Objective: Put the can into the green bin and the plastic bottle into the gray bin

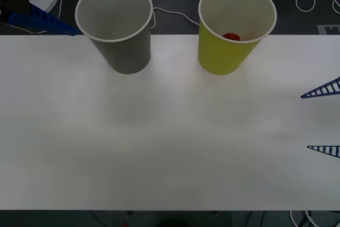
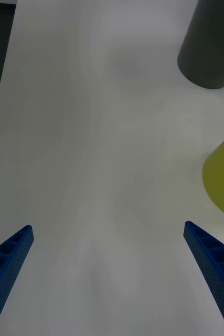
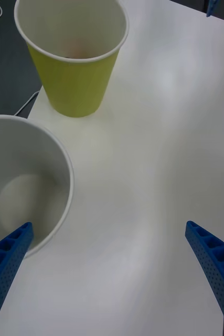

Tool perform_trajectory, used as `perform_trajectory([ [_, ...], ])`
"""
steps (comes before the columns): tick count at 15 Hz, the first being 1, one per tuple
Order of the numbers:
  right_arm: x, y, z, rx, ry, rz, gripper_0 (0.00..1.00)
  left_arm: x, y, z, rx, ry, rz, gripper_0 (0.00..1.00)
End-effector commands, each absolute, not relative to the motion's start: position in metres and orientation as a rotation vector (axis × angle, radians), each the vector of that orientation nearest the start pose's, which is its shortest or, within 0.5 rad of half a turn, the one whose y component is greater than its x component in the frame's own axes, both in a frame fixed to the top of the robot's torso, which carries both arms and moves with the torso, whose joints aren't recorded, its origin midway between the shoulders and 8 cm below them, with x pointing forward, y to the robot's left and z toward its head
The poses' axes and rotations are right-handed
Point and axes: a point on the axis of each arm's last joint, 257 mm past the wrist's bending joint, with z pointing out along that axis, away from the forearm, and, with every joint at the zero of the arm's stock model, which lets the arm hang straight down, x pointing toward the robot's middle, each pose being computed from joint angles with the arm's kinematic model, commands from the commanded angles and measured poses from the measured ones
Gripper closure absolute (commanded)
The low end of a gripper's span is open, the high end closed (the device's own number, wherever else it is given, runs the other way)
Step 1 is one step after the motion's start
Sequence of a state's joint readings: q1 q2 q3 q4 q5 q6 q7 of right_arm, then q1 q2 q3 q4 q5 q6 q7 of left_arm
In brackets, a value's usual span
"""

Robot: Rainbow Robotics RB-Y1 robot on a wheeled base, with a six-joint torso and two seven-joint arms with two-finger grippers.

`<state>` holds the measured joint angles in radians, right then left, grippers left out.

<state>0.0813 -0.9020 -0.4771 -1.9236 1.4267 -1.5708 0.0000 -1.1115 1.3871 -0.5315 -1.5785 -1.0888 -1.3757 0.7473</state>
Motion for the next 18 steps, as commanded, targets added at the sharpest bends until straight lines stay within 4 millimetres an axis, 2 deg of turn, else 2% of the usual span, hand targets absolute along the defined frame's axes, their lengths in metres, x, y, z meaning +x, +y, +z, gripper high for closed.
perform_trajectory([
  [1,0.338,-0.309,-0.140,-1.754,1.473,0.180,0.00,0.430,0.225,0.034,1.561,1.817,-0.364,0.00],
  [9,0.338,-0.309,-0.140,-1.754,1.473,0.180,0.00,0.394,0.265,-0.028,1.674,1.705,-0.270,0.00],
  [13,0.338,-0.309,-0.140,-1.754,1.473,0.180,0.00,0.383,0.284,-0.053,1.790,1.649,-0.243,0.00],
  [18,0.338,-0.309,-0.140,-1.754,1.473,0.180,0.00,0.380,0.297,-0.078,1.820,1.589,-0.275,0.00],
])
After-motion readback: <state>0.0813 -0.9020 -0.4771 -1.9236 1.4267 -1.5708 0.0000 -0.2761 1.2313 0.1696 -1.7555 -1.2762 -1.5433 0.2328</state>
